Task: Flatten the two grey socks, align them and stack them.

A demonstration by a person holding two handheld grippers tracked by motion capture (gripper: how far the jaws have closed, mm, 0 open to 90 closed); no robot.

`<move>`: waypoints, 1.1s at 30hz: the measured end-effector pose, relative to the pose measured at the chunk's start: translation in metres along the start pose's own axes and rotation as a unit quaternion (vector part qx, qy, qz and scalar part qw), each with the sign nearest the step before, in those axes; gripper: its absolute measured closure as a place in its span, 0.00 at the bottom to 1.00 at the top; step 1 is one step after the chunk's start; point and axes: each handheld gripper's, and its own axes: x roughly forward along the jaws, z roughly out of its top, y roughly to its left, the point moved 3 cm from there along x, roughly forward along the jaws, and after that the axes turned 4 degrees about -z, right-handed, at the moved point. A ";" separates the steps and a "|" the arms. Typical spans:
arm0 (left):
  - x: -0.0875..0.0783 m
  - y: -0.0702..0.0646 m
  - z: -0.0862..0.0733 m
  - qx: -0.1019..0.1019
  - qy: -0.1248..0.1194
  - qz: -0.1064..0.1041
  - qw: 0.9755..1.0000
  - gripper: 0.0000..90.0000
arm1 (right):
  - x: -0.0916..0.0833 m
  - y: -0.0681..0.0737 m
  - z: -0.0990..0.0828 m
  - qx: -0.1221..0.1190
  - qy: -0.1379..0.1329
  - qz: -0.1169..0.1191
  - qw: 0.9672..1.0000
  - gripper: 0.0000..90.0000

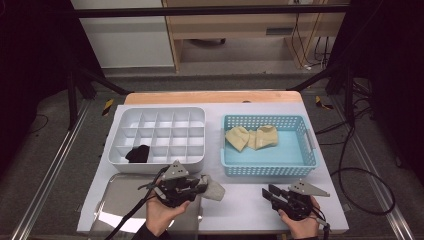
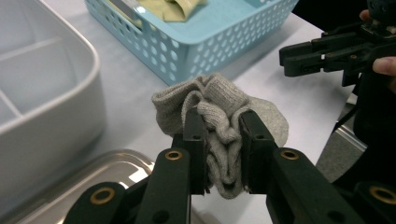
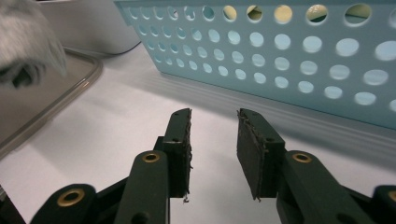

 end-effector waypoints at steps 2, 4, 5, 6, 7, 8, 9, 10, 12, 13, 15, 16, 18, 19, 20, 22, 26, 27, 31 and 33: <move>-0.007 0.002 0.004 0.004 -0.004 0.009 1.000 0.83 | -0.001 0.000 0.000 -0.004 -0.003 -0.005 1.000 0.69; -0.015 0.005 0.009 0.007 -0.010 0.015 1.000 0.83 | -0.001 0.000 0.001 -0.007 -0.005 -0.007 1.000 0.67; -0.019 0.007 0.011 0.008 -0.013 0.019 1.000 0.83 | -0.002 0.001 0.001 -0.010 -0.005 -0.010 1.000 0.66; -0.023 0.009 0.014 0.007 -0.014 0.022 1.000 0.83 | -0.002 0.001 0.001 -0.014 -0.006 -0.012 1.000 0.65; -0.028 0.011 0.016 0.009 -0.017 0.029 0.999 0.83 | -0.003 0.001 0.001 -0.016 -0.006 -0.014 1.000 0.63; -0.032 0.013 0.018 0.011 -0.017 0.034 0.999 0.83 | -0.004 0.001 0.001 -0.017 -0.007 -0.017 1.000 0.62; -0.036 0.015 0.019 0.011 -0.019 0.040 0.999 0.83 | -0.005 0.001 0.002 -0.020 -0.008 -0.020 1.000 0.61; -0.040 0.018 0.021 0.011 -0.019 0.046 0.999 0.83 | -0.006 0.000 0.001 -0.022 -0.009 -0.023 0.999 0.61; -0.046 0.024 0.024 0.008 -0.021 0.054 0.998 0.83 | -0.008 -0.001 0.001 -0.022 -0.010 -0.029 0.999 0.59; -0.049 0.026 0.026 0.006 -0.022 0.058 0.998 0.83 | -0.008 -0.001 0.000 -0.022 -0.010 -0.030 0.999 0.58; -0.056 0.031 0.029 0.004 -0.023 0.068 0.997 0.83 | -0.010 -0.003 0.000 -0.023 -0.012 -0.036 0.999 0.55; -0.058 0.033 0.030 0.005 -0.023 0.072 0.997 0.83 | -0.010 -0.004 -0.001 -0.022 -0.011 -0.038 0.999 0.54; -0.064 0.038 0.032 0.004 -0.025 0.079 0.997 0.83 | -0.011 -0.006 -0.001 -0.020 -0.011 -0.042 0.999 0.51; -0.067 0.040 0.034 0.004 -0.026 0.083 0.996 0.83 | -0.012 -0.006 -0.001 -0.018 -0.011 -0.043 0.999 0.50; -0.070 0.042 0.035 0.003 -0.028 0.087 0.996 0.83 | -0.012 -0.006 -0.001 -0.019 -0.011 -0.046 0.999 0.48; -0.075 0.045 0.036 0.003 -0.029 0.093 0.995 0.83 | -0.012 -0.007 -0.001 -0.022 -0.011 -0.051 0.998 0.46; -0.084 0.051 0.037 0.002 -0.031 0.106 0.994 0.83 | -0.013 -0.007 -0.002 -0.023 -0.009 -0.052 0.998 0.45; -0.085 0.053 0.037 -0.001 -0.034 0.109 0.994 0.83 | -0.013 -0.007 -0.002 -0.024 -0.010 -0.051 0.998 0.45; -0.092 0.061 0.038 -0.006 -0.034 0.120 0.992 0.83 | -0.014 -0.008 -0.001 -0.023 -0.010 -0.054 0.998 0.45; -0.096 0.066 0.039 -0.009 -0.034 0.128 0.991 0.83 | -0.014 -0.009 -0.002 -0.021 -0.009 -0.056 0.998 0.45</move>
